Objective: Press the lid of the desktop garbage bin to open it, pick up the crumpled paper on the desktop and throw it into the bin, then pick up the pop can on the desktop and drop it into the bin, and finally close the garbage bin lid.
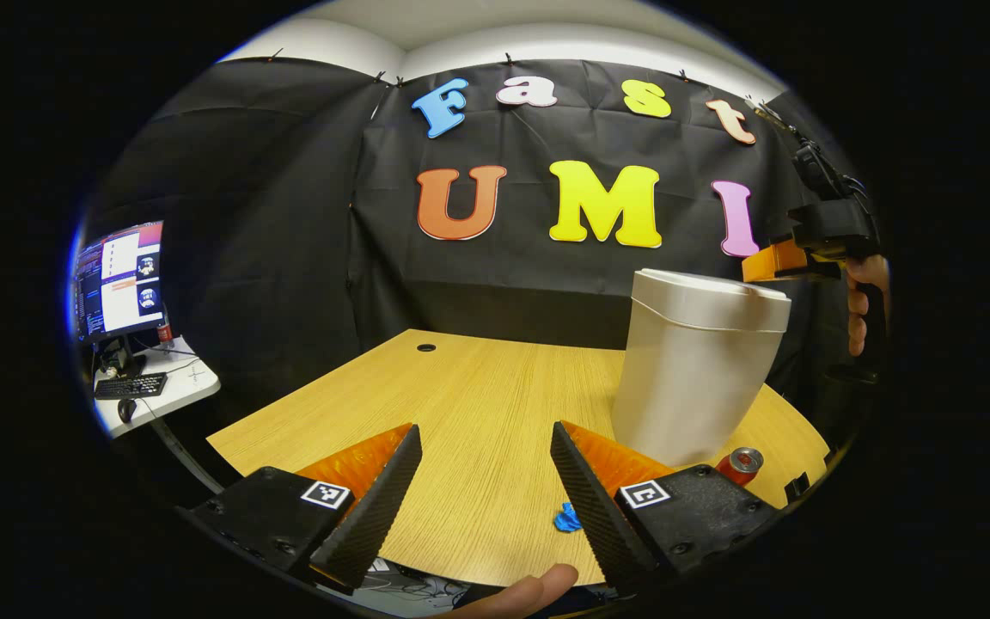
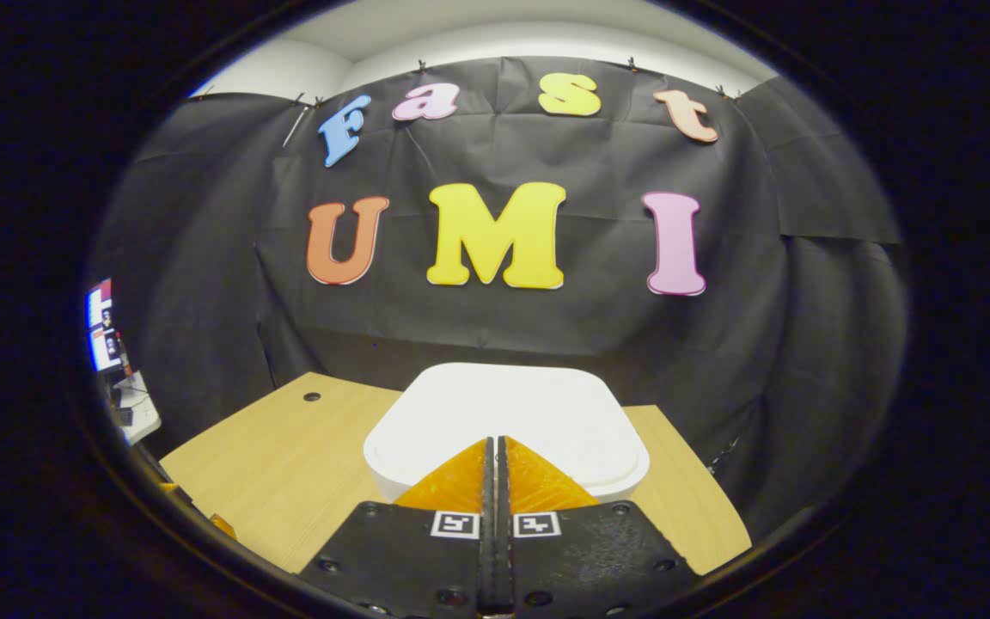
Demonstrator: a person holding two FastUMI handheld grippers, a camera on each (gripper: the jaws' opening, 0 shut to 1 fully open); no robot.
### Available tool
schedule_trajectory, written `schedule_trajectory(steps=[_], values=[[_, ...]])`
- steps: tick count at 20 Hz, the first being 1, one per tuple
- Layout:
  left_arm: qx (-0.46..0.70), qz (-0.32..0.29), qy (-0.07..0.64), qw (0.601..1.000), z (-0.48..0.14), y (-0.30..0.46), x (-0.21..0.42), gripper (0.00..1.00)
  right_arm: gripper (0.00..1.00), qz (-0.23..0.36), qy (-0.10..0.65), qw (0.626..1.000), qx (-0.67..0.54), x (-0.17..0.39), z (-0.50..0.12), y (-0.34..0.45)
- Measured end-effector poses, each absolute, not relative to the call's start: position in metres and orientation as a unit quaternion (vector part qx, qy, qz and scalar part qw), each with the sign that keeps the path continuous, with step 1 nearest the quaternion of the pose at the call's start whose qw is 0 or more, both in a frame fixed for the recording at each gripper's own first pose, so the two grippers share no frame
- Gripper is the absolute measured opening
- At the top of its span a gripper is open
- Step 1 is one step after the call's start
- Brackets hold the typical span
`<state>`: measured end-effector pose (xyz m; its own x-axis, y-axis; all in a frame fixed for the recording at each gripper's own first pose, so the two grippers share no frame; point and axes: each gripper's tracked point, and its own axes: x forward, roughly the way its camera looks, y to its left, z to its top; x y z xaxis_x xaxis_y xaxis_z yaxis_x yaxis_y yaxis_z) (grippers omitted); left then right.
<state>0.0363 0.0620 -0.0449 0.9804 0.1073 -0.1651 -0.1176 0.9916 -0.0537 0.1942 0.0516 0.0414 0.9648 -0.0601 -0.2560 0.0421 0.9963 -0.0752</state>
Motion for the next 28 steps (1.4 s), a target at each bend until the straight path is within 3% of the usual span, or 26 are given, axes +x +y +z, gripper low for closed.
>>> schedule_trajectory(steps=[6,11,12,13,14,15,16,17,18,28], values=[[-0.02,0.054,0.081,0.995,-0.045,0.056,0.034,0.98,0.0,-0.025,0.121,0.992,-0.028,0.194,0.038,0.05],[-0.016,0.041,0.073,0.996,-0.039,0.05,0.032,0.98,0.0,-0.011,0.055,0.997,-0.049,0.177,0.065,0.058],[-0.018,0.039,0.073,0.996,-0.04,0.05,0.033,0.98,0.17,-0.015,0.045,0.997,-0.054,0.172,0.069,0.055],[-0.021,0.036,0.076,0.996,-0.042,0.05,0.033,0.98,0.23,-0.021,0.037,0.997,-0.059,0.166,0.075,0.051],[-0.022,0.036,0.079,0.996,-0.044,0.05,0.033,0.98,0.41,-0.028,0.028,0.997,-0.061,0.159,0.081,0.048],[-0.022,0.036,0.082,0.996,-0.045,0.05,0.034,0.98,0.53,-0.035,0.019,0.997,-0.063,0.152,0.084,0.048],[-0.023,0.035,0.084,0.996,-0.045,0.049,0.034,0.98,0.77,-0.037,0.015,0.997,-0.07,0.148,0.084,0.05],[-0.024,0.032,0.084,0.996,-0.044,0.048,0.032,0.98,0.81,-0.033,0.015,0.996,-0.079,0.142,0.082,0.053],[-0.024,0.03,0.081,0.996,-0.042,0.047,0.032,0.98,0.98,-0.033,0.012,0.996,-0.087,0.137,0.082,0.055],[-0.02,0.001,0.11,0.994,-0.062,0.03,0.043,0.98,0.95,-0.048,-0.015,0.997,-0.051,0.067,0.061,0.021]])
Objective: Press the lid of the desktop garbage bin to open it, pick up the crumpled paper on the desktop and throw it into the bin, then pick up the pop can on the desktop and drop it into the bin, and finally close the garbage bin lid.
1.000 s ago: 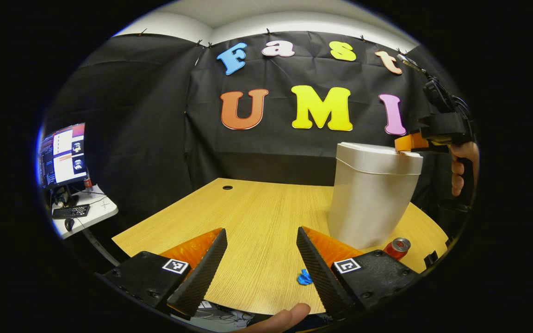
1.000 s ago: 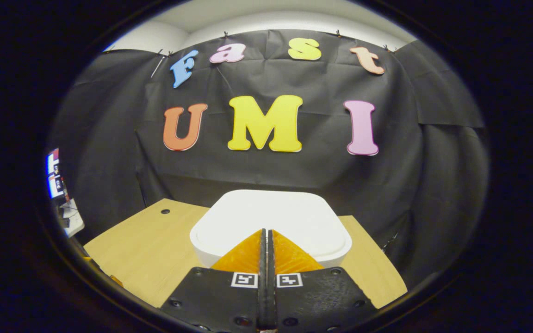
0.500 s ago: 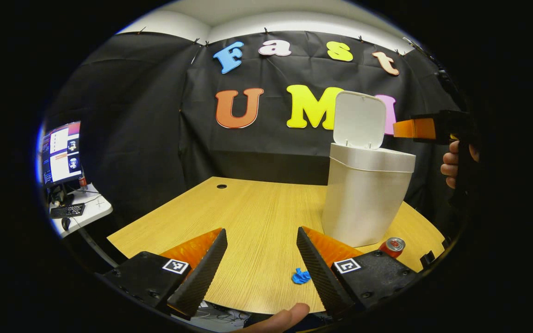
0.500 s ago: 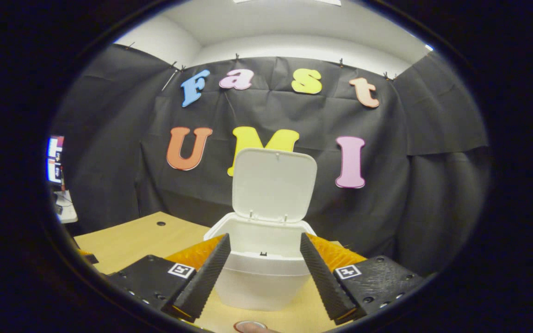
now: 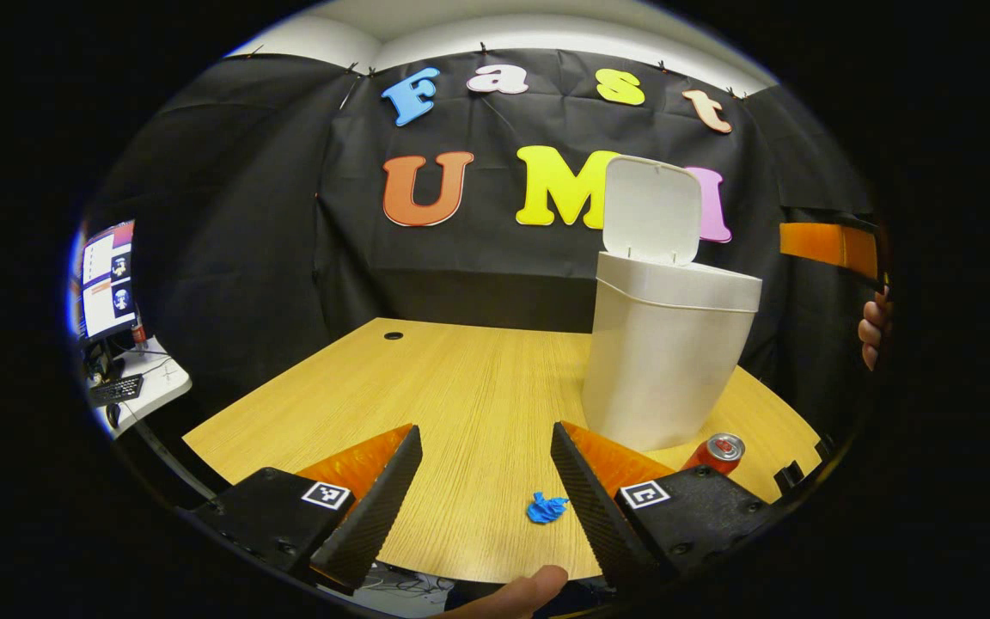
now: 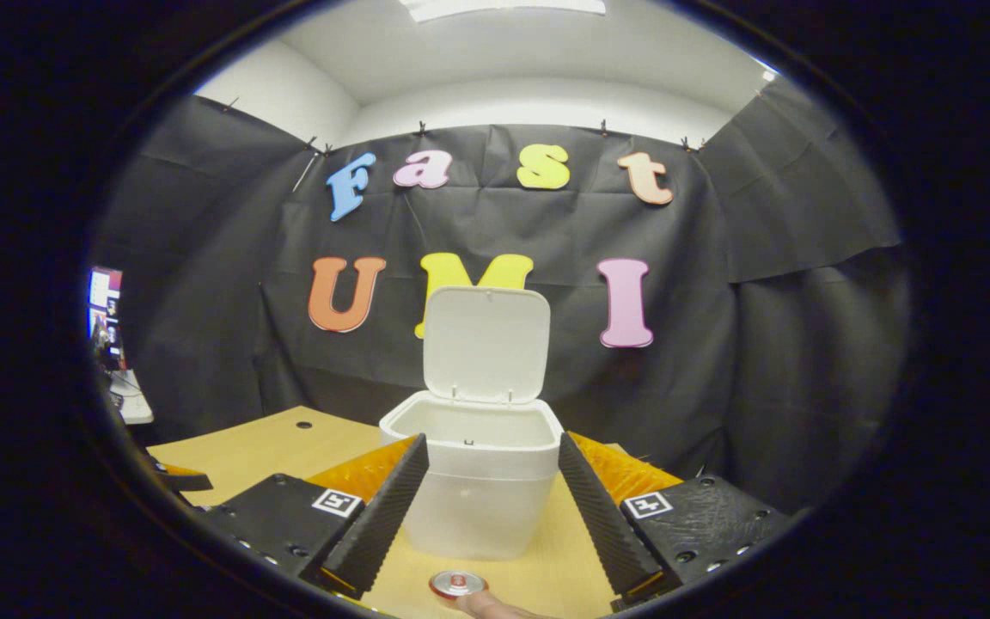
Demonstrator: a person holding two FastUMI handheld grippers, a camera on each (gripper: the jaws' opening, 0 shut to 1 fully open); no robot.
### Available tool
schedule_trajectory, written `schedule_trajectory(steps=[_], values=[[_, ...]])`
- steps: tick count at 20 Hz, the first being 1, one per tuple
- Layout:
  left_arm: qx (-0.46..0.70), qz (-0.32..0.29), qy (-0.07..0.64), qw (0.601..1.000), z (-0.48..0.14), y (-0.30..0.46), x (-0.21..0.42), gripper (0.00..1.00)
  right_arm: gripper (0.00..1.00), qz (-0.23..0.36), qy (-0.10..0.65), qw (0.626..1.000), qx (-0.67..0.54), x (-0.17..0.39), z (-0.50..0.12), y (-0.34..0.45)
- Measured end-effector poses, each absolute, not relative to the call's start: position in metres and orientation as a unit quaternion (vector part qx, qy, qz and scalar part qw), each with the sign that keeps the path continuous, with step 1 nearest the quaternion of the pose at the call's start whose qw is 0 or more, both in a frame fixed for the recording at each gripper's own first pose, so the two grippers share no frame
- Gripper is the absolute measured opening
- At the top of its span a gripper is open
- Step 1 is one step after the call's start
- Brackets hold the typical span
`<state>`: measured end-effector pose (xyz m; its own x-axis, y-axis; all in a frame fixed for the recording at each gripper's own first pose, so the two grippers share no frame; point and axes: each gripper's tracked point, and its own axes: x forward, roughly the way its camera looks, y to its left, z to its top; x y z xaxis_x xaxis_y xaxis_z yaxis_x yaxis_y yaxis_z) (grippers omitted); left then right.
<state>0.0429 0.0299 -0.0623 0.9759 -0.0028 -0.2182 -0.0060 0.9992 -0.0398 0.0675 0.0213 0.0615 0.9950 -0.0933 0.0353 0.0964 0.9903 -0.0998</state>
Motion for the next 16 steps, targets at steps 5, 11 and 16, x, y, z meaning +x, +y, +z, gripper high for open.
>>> schedule_trajectory(steps=[5,11,16], values=[[-0.003,-0.022,0.157,0.987,-0.096,0.009,0.053,0.98,0.95,-0.04,0.012,0.998,-0.054,0.044,0.02,0.006],[0.015,-0.038,0.234,0.971,-0.15,-0.014,0.06,0.97,0.98,-0.028,0.065,0.997,-0.04,0.031,-0.041,-0.006],[0.019,-0.05,0.276,0.96,-0.183,-0.029,0.069,0.93,0.97,-0.026,0.098,0.994,-0.033,0.023,-0.096,-0.008]])
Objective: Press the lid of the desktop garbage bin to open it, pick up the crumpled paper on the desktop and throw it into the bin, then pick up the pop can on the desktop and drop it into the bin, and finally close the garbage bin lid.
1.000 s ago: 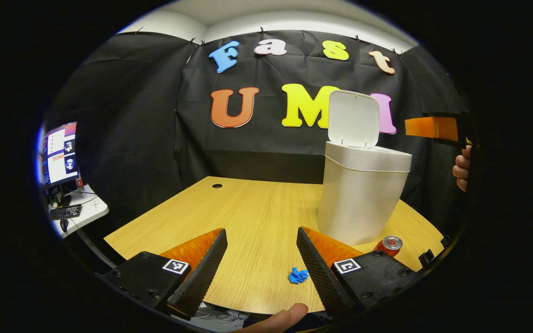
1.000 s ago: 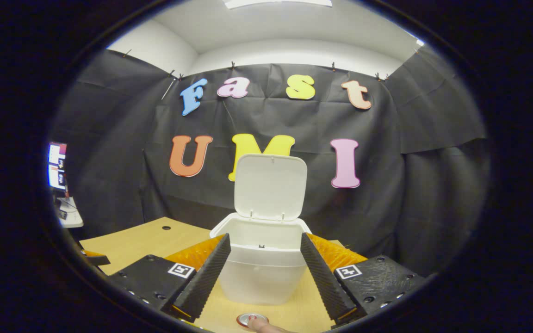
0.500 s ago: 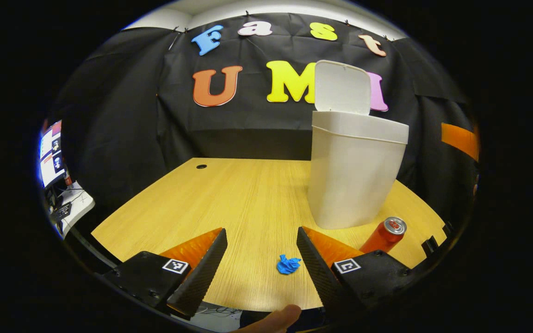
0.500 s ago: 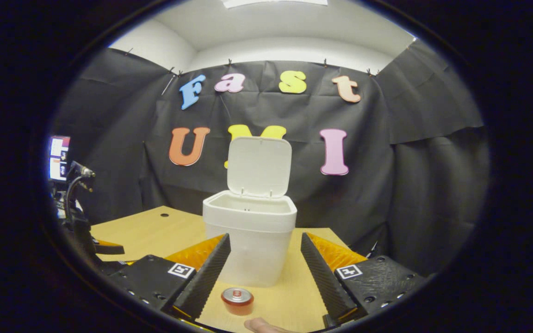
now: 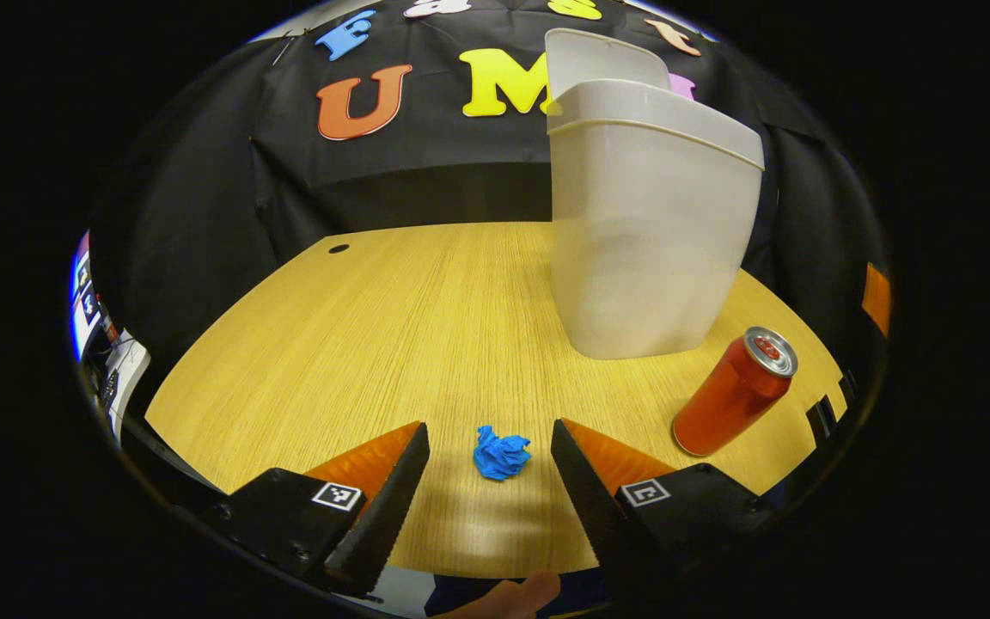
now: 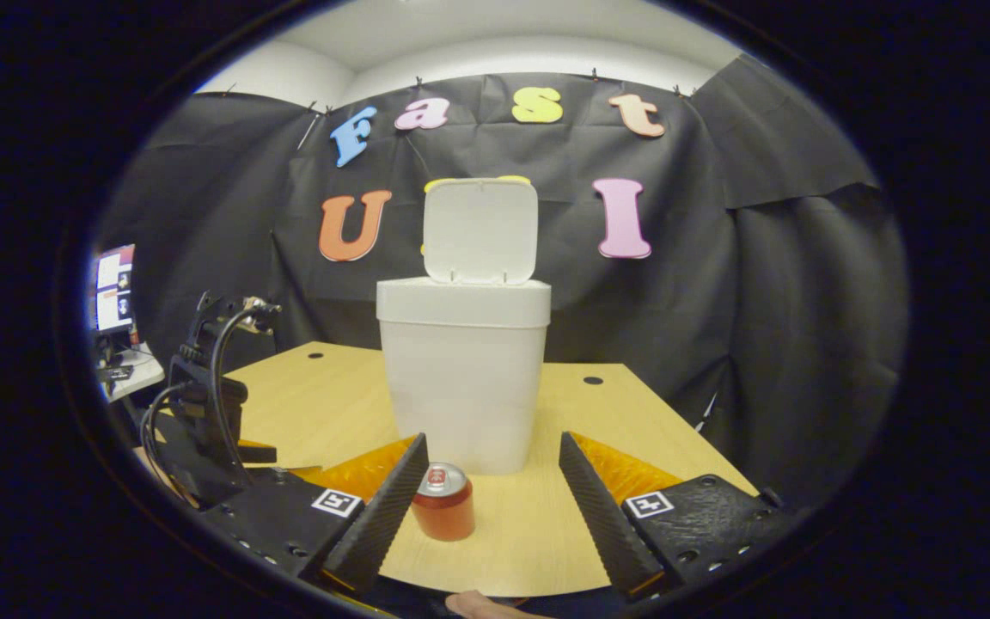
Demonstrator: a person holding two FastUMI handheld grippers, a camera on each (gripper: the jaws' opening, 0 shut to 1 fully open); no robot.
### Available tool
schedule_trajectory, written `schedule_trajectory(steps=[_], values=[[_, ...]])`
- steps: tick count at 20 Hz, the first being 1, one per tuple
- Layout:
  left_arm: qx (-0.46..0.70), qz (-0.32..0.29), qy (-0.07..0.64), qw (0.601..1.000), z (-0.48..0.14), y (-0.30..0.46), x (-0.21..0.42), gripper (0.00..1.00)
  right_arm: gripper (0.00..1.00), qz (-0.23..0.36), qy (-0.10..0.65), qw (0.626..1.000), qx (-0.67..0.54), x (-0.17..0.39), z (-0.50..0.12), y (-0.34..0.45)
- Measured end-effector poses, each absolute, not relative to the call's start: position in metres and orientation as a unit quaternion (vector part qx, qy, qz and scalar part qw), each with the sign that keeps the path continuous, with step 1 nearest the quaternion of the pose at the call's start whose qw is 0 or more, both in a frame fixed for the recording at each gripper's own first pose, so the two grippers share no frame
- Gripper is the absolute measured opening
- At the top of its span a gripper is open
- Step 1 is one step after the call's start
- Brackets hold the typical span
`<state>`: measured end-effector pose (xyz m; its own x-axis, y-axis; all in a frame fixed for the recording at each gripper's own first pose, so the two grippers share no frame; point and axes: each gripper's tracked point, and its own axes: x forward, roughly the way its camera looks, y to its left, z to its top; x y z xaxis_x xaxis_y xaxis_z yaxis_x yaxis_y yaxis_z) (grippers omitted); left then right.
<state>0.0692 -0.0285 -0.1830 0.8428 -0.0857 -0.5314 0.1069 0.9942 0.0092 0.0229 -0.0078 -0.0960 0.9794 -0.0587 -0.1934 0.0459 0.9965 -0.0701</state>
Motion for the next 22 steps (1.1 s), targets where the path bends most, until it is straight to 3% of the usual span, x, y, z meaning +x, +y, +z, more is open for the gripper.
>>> schedule_trajectory(steps=[9,16,18,20,22], values=[[-0.015,-0.074,0.306,0.949,-0.207,-0.029,0.08,0.83,0.96,-0.03,0.191,0.979,-0.068,0.023,-0.214,0.003],[0.002,-0.079,0.324,0.943,-0.222,-0.028,0.081,0.7,0.98,-0.038,0.173,0.983,-0.045,0.038,-0.216,0.001],[0.007,-0.079,0.322,0.943,-0.223,-0.028,0.082,0.64,0.97,-0.014,0.156,0.987,-0.027,0.041,-0.209,0.015],[0.008,-0.077,0.316,0.946,-0.222,-0.026,0.084,0.67,0.95,-0.008,0.146,0.989,-0.03,0.044,-0.207,0.024],[0.005,-0.073,0.314,0.947,-0.223,-0.023,0.087,0.48,0.96,-0.016,0.147,0.988,-0.045,0.048,-0.21,0.023]])
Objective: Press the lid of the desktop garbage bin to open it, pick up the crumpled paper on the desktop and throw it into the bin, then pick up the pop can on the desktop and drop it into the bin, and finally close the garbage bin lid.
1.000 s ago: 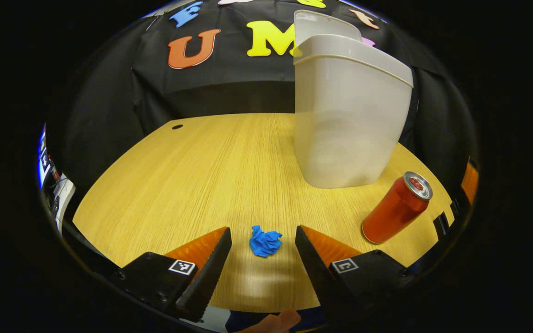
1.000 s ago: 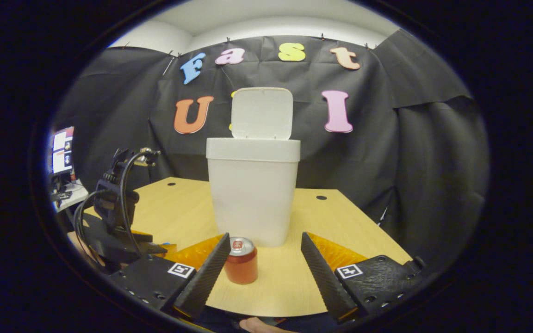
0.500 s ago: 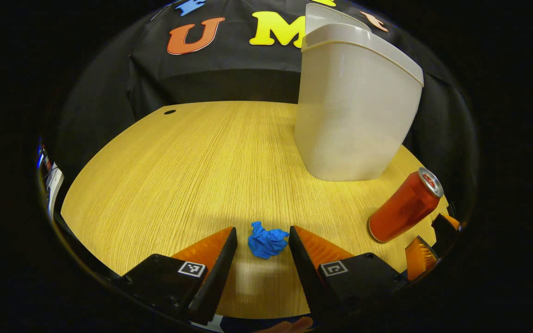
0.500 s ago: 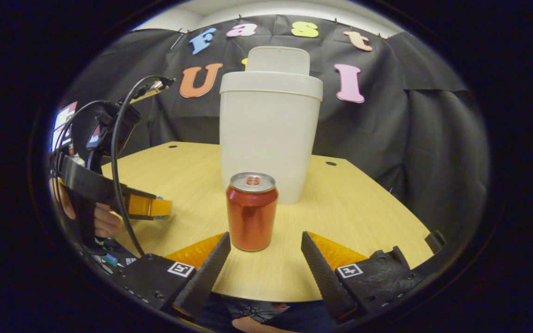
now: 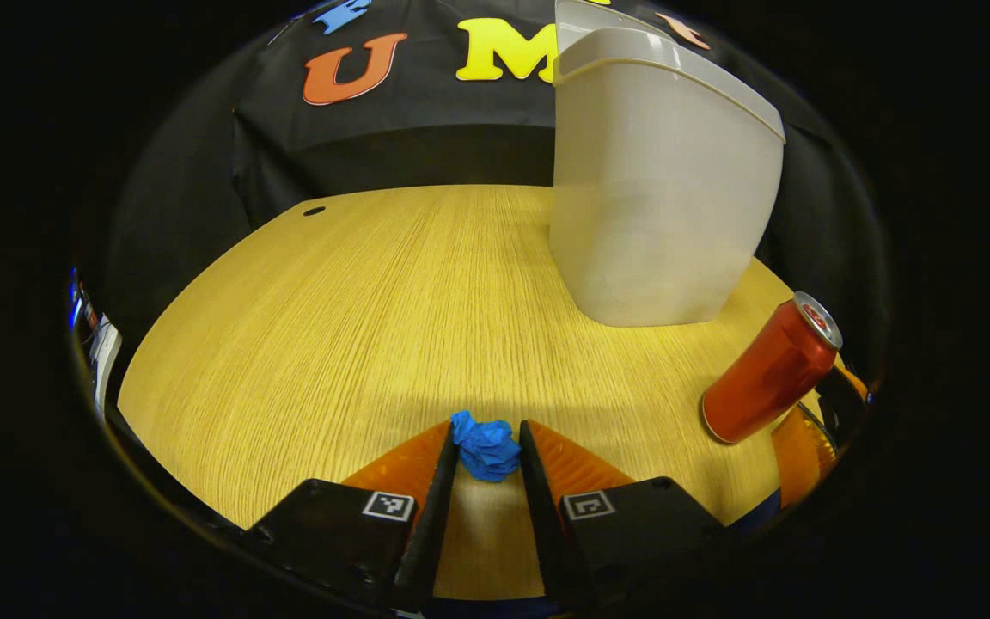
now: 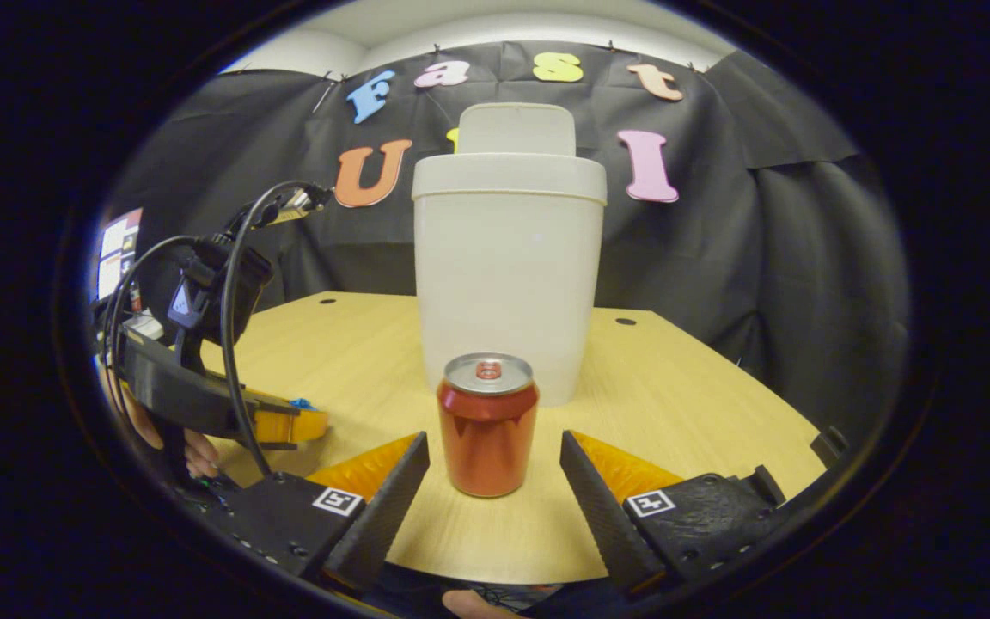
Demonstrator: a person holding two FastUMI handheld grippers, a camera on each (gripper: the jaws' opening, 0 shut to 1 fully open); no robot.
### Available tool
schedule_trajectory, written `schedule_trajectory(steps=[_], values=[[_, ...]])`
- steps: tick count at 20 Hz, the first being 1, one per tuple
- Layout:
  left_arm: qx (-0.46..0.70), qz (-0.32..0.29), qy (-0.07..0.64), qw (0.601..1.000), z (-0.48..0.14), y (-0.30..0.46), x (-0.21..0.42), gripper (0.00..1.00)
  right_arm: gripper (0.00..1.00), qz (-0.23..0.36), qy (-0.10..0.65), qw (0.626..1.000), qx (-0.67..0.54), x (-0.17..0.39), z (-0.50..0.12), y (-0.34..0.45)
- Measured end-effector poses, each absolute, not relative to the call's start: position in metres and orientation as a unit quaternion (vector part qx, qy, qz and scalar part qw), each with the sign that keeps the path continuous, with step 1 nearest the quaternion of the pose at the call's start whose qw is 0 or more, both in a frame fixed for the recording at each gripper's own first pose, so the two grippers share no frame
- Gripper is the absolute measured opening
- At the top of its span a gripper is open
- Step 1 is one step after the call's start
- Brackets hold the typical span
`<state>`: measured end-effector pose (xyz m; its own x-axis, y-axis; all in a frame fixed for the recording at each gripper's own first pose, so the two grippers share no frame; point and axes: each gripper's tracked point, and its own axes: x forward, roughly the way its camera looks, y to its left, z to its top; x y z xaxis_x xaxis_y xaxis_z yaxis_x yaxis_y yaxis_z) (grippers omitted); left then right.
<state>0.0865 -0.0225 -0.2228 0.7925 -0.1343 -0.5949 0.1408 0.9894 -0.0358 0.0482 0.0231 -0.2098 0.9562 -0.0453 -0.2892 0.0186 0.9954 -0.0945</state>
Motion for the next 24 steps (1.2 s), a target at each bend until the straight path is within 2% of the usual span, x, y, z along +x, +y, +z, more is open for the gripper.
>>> schedule_trajectory(steps=[2,5,8,11,12,19,24], values=[[-0.004,-0.074,0.313,0.947,-0.222,-0.021,0.087,0.4,0.98,-0.016,0.157,0.987,-0.037,0.05,-0.215,0.024],[0.004,-0.066,0.302,0.951,-0.212,-0.014,0.086,0.35,0.96,-0.028,0.167,0.985,-0.031,0.062,-0.218,0.024],[0.001,-0.067,0.278,0.958,-0.195,-0.013,0.086,0.34,0.95,-0.031,0.184,0.982,-0.014,0.075,-0.223,0.028],[-0.006,-0.073,0.259,0.963,-0.177,-0.015,0.08,0.34,0.82,-0.028,0.188,0.982,-0.015,0.085,-0.223,0.034],[-0.004,-0.071,0.253,0.965,-0.172,-0.014,0.078,0.34,0.81,-0.025,0.188,0.982,-0.018,0.084,-0.222,0.036],[-0.002,-0.065,0.193,0.979,-0.137,-0.005,0.074,0.34,0.79,-0.01,0.139,0.988,-0.064,0.068,-0.175,0.037],[-0.009,-0.072,0.14,0.987,-0.102,-0.009,0.061,0.34,0.78,-0.023,0.101,0.993,-0.06,0.05,-0.127,0.023]])
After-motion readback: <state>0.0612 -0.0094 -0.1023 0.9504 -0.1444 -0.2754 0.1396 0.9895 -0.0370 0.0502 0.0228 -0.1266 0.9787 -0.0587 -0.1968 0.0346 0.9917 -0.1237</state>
